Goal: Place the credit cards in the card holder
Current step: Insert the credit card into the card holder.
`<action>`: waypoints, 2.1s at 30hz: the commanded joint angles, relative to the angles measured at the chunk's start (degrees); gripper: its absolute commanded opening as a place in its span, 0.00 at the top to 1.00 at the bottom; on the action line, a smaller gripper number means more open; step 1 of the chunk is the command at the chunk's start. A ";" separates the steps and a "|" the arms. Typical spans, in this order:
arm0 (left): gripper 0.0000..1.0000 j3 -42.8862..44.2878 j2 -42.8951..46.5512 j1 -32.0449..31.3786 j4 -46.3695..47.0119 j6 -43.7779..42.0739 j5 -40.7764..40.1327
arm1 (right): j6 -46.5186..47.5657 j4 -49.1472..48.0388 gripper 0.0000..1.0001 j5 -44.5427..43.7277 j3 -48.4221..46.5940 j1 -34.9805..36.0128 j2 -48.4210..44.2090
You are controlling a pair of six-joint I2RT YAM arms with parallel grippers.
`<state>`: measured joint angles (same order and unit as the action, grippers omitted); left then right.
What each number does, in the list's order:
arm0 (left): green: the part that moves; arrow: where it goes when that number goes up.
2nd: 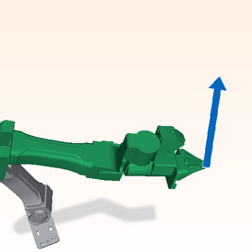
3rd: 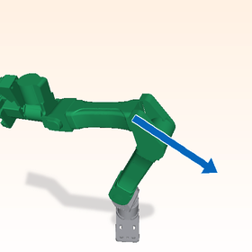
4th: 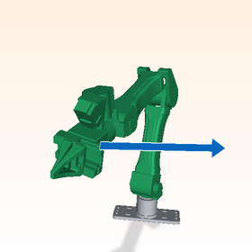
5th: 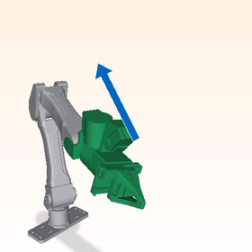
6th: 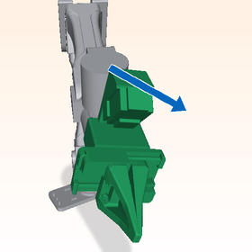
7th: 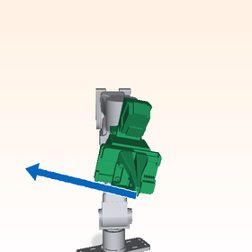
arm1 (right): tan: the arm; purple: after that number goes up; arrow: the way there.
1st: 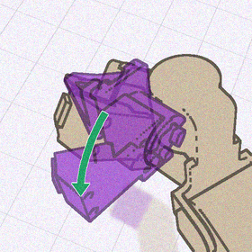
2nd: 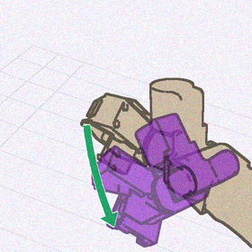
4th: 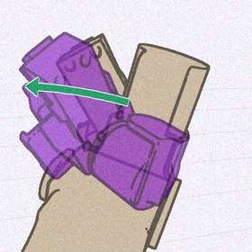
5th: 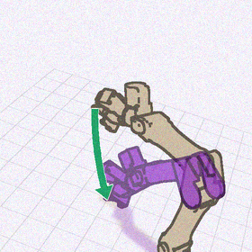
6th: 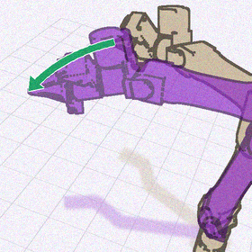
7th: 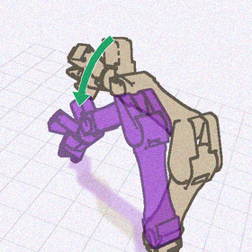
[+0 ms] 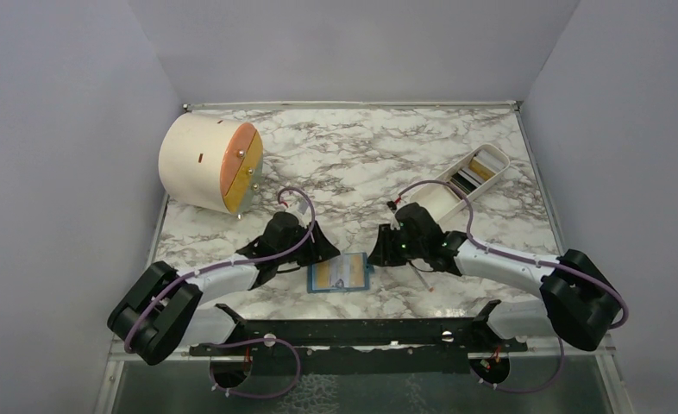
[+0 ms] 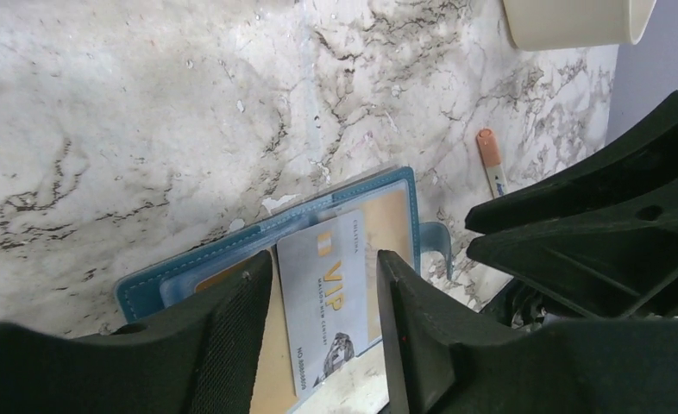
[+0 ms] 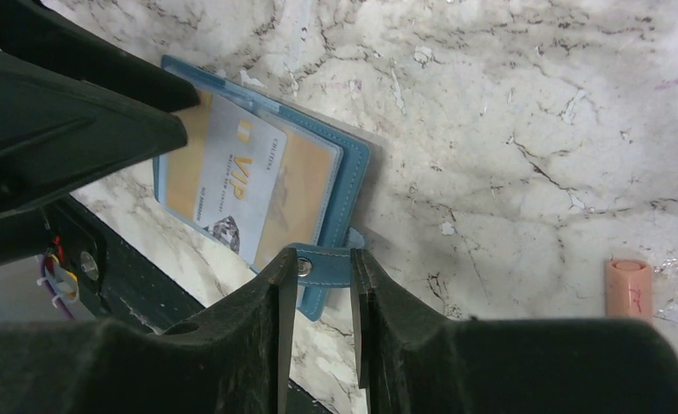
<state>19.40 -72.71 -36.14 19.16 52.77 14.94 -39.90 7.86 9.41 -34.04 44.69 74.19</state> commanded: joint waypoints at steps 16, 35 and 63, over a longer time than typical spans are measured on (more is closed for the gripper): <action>0.43 -3.38 8.63 -0.53 -5.07 3.25 2.69 | -2.29 -7.45 0.76 3.85 2.64 1.89 6.80; 0.43 -2.42 3.57 -4.32 0.44 8.11 4.16 | -3.00 -10.27 0.80 3.45 2.95 2.77 10.75; 0.19 4.27 8.08 -5.66 -23.46 -1.01 -4.44 | -2.80 -9.29 0.81 2.37 2.68 2.91 10.84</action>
<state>24.62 -63.99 -41.39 -3.36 53.06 12.43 -42.83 -1.67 12.91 -31.75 46.89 83.90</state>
